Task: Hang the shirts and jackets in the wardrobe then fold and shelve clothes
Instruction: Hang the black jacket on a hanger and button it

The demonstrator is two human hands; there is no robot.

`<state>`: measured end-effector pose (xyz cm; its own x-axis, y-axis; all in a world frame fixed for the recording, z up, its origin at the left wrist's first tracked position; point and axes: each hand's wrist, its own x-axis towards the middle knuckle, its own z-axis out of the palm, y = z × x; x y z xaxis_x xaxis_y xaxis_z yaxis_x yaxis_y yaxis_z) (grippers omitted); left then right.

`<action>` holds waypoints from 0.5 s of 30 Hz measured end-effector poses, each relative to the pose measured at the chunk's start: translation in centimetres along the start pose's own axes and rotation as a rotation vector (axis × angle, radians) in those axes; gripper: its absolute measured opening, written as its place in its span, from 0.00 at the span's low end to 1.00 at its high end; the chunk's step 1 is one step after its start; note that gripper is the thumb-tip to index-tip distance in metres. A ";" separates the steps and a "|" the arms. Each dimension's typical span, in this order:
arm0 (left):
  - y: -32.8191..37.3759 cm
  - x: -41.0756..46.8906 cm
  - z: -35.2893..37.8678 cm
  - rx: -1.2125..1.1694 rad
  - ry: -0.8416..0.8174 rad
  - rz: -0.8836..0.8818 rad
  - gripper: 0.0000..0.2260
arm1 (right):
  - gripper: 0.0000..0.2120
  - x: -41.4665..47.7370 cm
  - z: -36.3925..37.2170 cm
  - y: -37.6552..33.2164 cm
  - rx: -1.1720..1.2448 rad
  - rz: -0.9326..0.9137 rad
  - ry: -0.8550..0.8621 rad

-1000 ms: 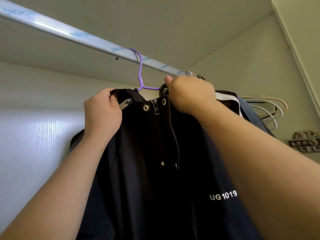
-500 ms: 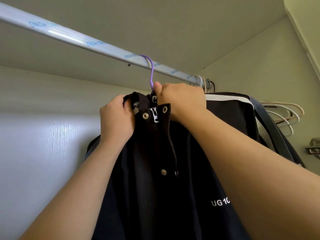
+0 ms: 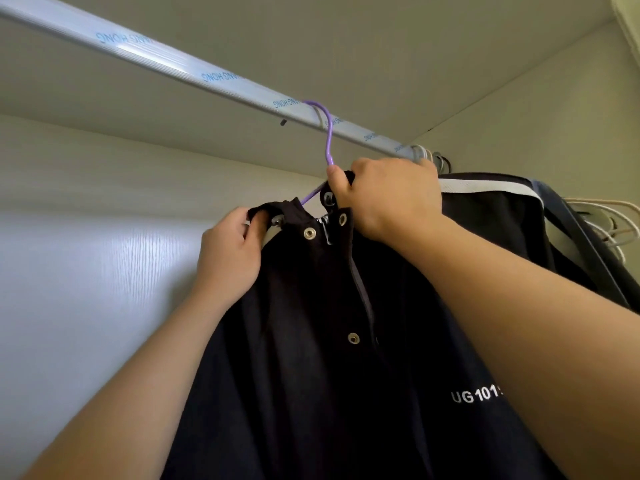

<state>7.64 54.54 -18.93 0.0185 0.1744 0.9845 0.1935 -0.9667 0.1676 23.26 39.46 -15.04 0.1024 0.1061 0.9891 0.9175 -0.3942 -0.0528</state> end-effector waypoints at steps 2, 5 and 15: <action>-0.8 -0.4 -0.6 -0.039 -0.044 -0.063 0.16 | 0.25 -0.1 0.0 -0.2 0.005 0.021 0.020; -0.8 -0.4 -1.5 -0.105 -0.089 -0.158 0.12 | 0.19 -0.2 -0.1 -0.7 0.008 0.066 0.099; -1.3 -0.2 -3.8 -0.476 -0.206 -0.413 0.13 | 0.23 -0.2 -2.3 -6.7 0.195 -0.491 -0.255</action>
<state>3.68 55.02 -19.16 0.2317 0.5348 0.8126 -0.2293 -0.7818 0.5799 16.24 39.97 -14.61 -0.2857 0.4600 0.8407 0.9321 -0.0705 0.3554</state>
